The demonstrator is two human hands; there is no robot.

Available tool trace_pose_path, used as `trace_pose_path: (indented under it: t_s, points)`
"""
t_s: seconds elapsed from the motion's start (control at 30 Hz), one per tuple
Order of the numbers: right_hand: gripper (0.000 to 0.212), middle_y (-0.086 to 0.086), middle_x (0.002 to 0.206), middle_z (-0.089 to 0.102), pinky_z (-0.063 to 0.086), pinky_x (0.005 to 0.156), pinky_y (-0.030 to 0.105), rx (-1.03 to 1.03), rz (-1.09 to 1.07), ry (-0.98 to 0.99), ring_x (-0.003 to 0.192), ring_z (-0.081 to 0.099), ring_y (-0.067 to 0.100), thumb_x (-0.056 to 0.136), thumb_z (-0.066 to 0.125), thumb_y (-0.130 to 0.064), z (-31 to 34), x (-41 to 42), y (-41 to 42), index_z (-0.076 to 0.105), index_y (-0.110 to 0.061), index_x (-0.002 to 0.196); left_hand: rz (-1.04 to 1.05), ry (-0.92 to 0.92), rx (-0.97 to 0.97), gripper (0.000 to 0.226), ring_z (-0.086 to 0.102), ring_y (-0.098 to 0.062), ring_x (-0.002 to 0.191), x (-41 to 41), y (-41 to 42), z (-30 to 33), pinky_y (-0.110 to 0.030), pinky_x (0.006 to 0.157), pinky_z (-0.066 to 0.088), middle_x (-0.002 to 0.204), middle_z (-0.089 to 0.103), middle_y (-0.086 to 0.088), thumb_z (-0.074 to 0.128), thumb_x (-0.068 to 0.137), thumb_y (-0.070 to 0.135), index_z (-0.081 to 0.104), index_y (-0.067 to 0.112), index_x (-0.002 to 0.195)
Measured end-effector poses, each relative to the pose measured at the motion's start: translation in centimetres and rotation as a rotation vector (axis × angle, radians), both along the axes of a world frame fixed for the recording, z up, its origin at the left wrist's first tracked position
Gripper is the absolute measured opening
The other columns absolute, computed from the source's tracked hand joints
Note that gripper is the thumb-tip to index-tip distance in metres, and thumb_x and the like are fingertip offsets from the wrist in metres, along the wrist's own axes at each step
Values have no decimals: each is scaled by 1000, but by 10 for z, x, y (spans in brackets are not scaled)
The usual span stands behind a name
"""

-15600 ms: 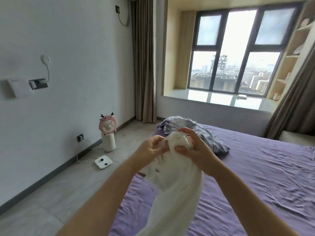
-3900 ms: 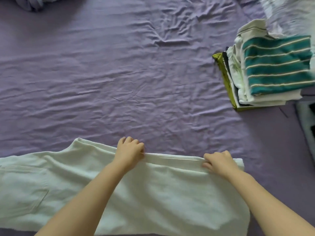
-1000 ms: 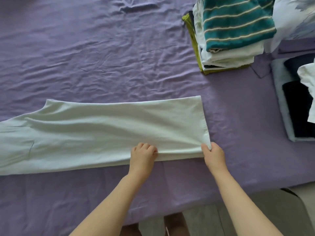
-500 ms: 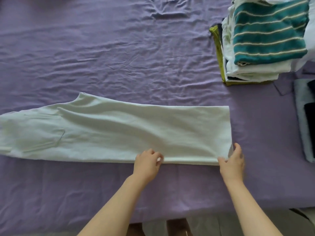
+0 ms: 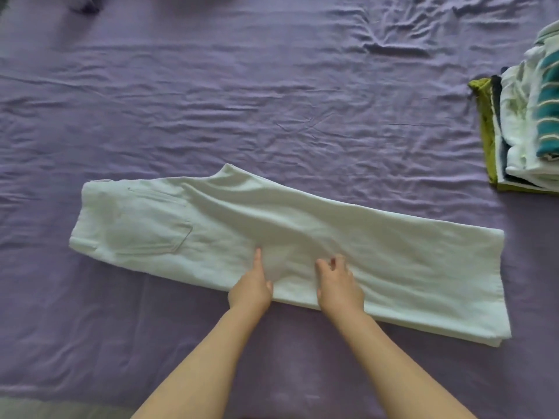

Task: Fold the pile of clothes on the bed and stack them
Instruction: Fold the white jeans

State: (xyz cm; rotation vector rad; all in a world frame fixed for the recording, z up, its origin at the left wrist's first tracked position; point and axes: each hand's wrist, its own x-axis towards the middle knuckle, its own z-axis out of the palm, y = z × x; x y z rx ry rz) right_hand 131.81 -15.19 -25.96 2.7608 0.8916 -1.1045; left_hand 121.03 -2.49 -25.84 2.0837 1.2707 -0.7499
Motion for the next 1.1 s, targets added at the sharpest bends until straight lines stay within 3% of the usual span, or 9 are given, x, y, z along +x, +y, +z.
trace_pose_path:
  t_s: [0.1,0.23,0.37,0.53,0.7,0.8,0.9,1.0,1.1]
  points:
    - [36,7,121,50,44,80,34,-82,52,-39,110,53,30,89,47,-13,3,-4,22,42,-20,124,126,-55,-49,74,67,-29,87,-23,5,1,-36,81,51,109,65,-8,45,92,32,0,37,151]
    - [42,6,143,34,39,97,39,18,137,-107,132,31,29,94,47,-26,3,4,75,39,-25,135,479,-144,1,62,69,-19,61,-52,51,2,-29,70,48,84,67,1,42,92,34,13,35,147]
    - [69,1,160,-10,25,109,56,31,218,31,146,-7,32,95,50,-37,2,-7,150,7,-44,149,499,-116,163,61,66,-29,92,-85,122,6,-32,74,45,108,67,-8,45,95,39,12,37,147]
    - [75,-3,160,-15,20,107,66,-68,146,26,146,-14,32,90,45,-61,-15,-19,213,0,-47,148,344,-12,160,90,64,-25,97,-101,175,12,-31,67,39,108,65,-2,58,88,49,-9,39,148]
    - [75,3,159,-19,9,111,64,-28,178,-159,145,-19,32,92,36,-61,-19,-47,229,-3,-36,151,374,-1,113,111,65,-24,100,-127,205,10,-31,72,43,115,64,1,63,83,50,-29,36,144]
    - [62,-4,161,-11,12,111,63,68,269,-128,146,-15,28,96,29,-59,-18,-41,253,5,-40,150,521,-13,36,106,62,-27,108,-154,232,7,-36,84,44,134,55,-2,51,81,68,-23,32,147]
    - [52,-10,160,-8,17,106,66,94,91,37,146,-13,27,96,30,-58,-20,-20,286,21,-41,145,437,33,37,87,58,-29,112,-174,249,2,-37,79,38,134,55,-7,35,85,73,-16,41,147]
    - [49,-8,161,-5,18,107,66,75,-65,94,146,-12,29,95,35,-56,-14,-11,311,36,-36,139,478,-1,45,81,55,-31,113,-176,254,0,-38,83,40,133,48,-12,43,86,67,-3,44,148]
    - [60,0,161,-10,17,108,64,57,66,-79,146,-13,31,94,37,-59,-5,-39,314,27,-30,145,698,-191,112,81,51,-34,112,-172,252,1,-37,86,41,126,46,-18,63,84,51,14,36,147]
